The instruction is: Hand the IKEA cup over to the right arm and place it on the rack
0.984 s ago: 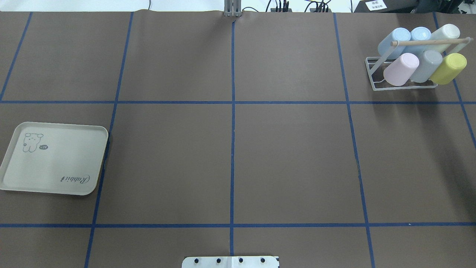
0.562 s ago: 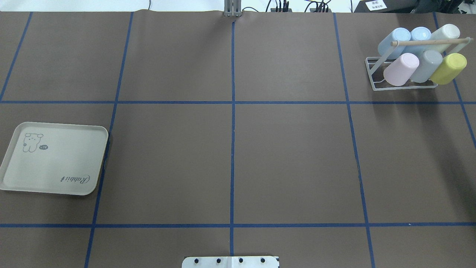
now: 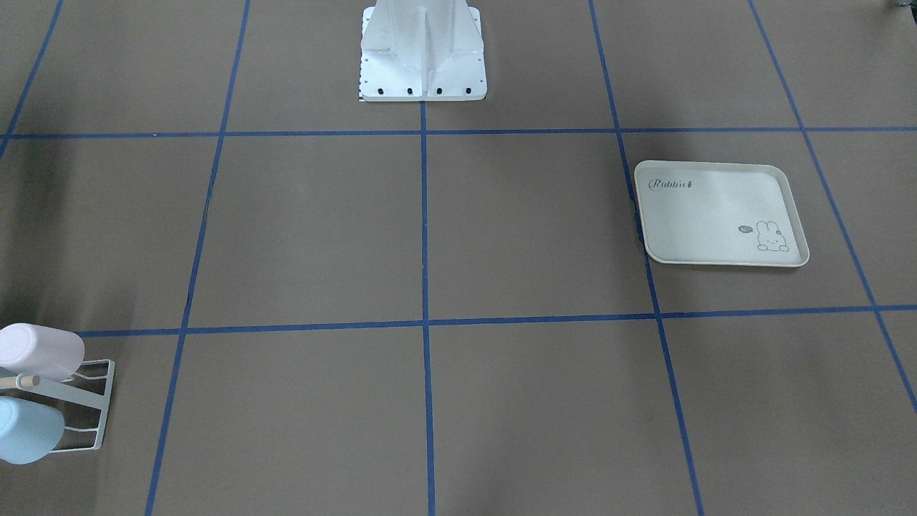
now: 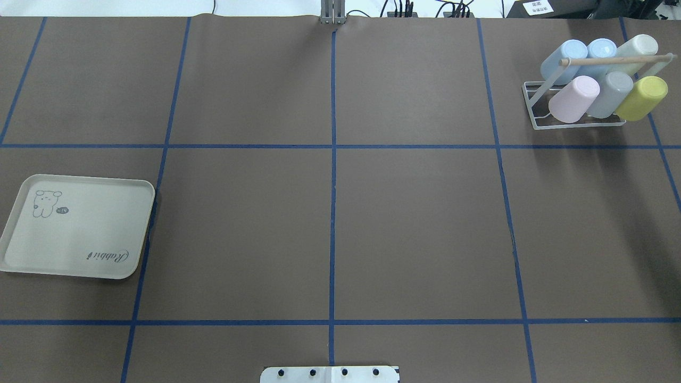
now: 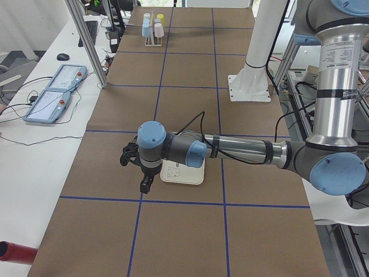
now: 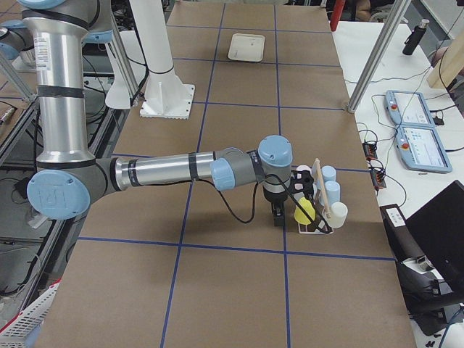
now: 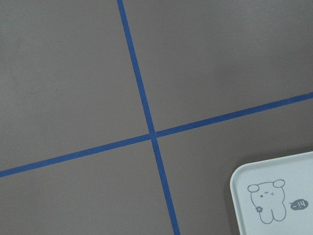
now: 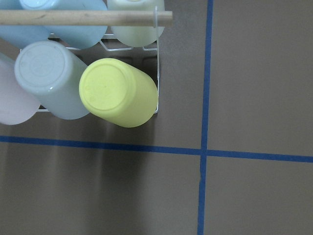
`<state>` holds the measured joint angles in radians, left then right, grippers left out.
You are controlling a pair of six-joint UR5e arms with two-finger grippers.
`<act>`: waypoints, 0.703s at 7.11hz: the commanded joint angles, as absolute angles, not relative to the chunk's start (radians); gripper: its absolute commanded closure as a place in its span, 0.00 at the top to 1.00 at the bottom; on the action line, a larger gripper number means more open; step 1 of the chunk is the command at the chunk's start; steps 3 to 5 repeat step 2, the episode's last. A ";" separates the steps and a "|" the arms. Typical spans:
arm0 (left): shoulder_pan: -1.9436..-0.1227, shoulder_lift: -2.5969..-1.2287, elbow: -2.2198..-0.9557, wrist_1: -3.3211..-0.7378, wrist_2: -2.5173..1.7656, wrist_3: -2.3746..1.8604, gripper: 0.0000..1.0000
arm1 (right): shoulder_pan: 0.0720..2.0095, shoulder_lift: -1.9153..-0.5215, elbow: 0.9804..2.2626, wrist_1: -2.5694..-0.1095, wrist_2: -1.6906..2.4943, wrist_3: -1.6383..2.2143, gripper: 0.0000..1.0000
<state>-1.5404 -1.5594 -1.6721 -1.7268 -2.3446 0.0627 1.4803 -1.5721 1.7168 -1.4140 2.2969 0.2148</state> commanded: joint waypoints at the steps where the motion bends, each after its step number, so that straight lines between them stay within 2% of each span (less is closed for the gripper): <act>1: -1.543 -1.557 -1.702 -1.727 -2.345 0.063 1.00 | 1.480 -1.586 1.724 -1.411 2.298 0.216 1.00; 5: -1.543 -1.557 -1.709 -1.727 -2.344 0.061 1.00 | 1.480 -1.586 1.726 -1.411 2.298 0.216 0.99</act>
